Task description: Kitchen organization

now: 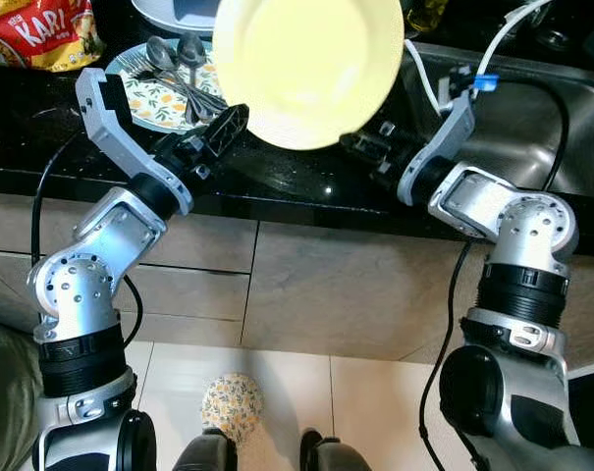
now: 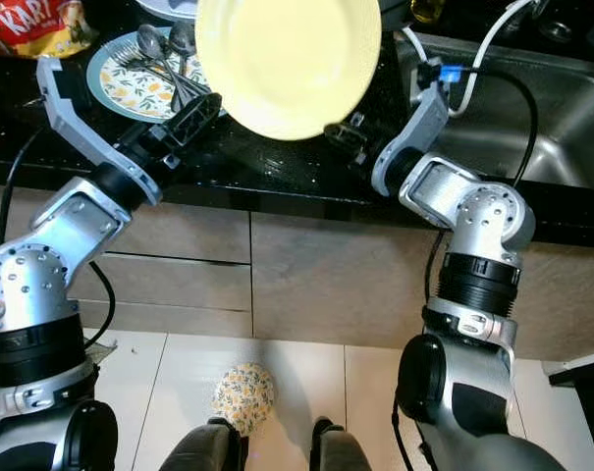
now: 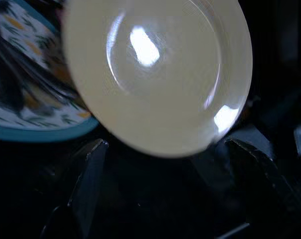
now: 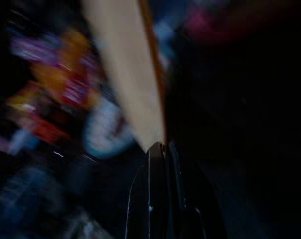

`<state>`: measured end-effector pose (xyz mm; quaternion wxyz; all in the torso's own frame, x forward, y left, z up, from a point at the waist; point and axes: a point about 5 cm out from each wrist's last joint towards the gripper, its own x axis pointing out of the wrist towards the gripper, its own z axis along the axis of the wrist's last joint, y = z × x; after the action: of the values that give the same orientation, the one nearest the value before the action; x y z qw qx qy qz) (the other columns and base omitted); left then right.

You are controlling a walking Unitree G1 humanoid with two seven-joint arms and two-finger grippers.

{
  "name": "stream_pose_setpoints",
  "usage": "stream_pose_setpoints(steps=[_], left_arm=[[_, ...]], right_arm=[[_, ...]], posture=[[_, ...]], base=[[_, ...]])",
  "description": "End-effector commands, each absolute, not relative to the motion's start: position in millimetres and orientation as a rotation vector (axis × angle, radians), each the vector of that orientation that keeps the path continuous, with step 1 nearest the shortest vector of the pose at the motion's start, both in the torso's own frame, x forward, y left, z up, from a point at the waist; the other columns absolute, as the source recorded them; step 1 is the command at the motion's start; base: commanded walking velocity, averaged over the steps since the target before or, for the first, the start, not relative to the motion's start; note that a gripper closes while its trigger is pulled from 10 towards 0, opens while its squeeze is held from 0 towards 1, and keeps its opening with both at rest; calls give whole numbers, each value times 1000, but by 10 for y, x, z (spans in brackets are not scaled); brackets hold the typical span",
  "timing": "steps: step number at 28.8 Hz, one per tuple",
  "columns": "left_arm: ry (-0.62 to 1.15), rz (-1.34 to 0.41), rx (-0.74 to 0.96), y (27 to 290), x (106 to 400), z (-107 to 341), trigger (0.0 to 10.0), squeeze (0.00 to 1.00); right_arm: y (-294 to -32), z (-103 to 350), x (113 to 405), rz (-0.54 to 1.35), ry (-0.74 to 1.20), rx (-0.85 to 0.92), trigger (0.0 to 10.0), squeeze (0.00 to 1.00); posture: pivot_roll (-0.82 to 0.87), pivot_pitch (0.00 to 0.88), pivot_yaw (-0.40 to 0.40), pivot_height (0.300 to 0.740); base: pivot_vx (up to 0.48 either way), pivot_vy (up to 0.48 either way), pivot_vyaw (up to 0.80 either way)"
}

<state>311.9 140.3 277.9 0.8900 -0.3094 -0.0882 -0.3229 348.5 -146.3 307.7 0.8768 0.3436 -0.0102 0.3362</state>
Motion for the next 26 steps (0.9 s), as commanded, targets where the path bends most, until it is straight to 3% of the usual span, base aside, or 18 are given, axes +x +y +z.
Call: stream_pose_setpoints(steps=[1, 9, 10, 11, 12, 19, 26], left_arm=[[-204, -700, -607, 1364, 3074, 2795, 10000, 0], [-302, -719, -489, 1351, 2988, 2706, 10000, 0], [-303, -717, -485, 1352, 2982, 2675, 10000, 0], [-300, -710, -460, 1351, 2977, 2634, 10000, 0], [-298, -705, -444, 1349, 2975, 2604, 10000, 0], [-290, -729, -411, 1248, 2903, 2466, 10000, 0], [-295, -736, -369, 1169, 2920, 2394, 10000, 0]], right_arm=[[-1530, 3128, 3444, 709, -89, 733, 0, 0], [-1576, 3296, 3238, 855, -311, 821, 118, 0], [-1590, 3303, 3227, 853, -330, 827, 1922, 0], [-1611, 3306, 3222, 846, -350, 839, 7216, 0], [-1627, 3306, 3219, 839, -367, 847, 10000, 0], [-1700, 3268, 3099, 873, -470, 893, 10000, 0], [-1571, 2983, 3273, 699, -288, 760, 10000, 0]], posture=[[52, 172, -95, 740], [60, 160, -84, 740], [61, 158, -81, 740], [62, 156, -79, 740], [61, 155, -76, 740], [62, 146, -67, 740], [56, 141, -65, 740]], base=[[0, 0, 0], [0, 0, 0], [0, 0, 0], [0, 0, 0], [0, 0, 0], [0, 0, 0], [0, 0, 0]])
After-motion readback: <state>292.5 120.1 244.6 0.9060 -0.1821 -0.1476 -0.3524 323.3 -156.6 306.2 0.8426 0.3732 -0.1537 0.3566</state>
